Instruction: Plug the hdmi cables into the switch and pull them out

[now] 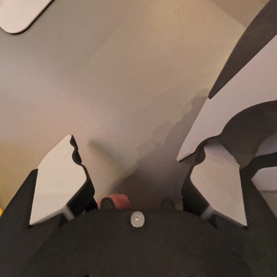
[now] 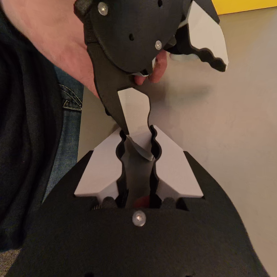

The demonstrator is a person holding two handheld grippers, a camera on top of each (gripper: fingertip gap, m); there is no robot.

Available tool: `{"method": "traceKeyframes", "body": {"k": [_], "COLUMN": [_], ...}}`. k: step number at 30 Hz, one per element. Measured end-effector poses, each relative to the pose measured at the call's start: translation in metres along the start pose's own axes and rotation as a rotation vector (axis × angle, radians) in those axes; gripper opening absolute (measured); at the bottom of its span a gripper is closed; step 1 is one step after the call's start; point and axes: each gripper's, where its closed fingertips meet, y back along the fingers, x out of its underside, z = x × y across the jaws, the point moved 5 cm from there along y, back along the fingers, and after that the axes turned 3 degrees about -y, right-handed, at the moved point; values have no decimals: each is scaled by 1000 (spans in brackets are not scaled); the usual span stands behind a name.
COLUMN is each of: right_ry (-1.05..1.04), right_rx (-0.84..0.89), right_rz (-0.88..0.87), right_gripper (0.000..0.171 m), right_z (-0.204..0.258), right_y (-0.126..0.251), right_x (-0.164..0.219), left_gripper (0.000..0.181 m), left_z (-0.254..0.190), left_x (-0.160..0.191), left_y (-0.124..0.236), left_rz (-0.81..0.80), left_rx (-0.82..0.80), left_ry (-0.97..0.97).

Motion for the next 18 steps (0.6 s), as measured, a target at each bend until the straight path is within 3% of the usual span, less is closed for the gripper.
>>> {"method": "traceKeyframes", "body": {"k": [2, 5, 18], "right_ry": [-6, -32, -11], "right_rx": [-1, -14, 32], "right_rz": [-1, -3, -73], "right_gripper": [29, 29, 43], "right_z": [-1, -4, -5], "right_y": [0, -1, 3], "right_x": [0, -1, -4], "left_gripper": [146, 141, 146], "left_z": [0, -1, 1], "left_x": [-1, -2, -3], "left_y": [0, -11, -13], "left_rz": [-8, 20, 26], "left_rx": [0, 170, 174], "left_ry": [-14, -14, -18]}}
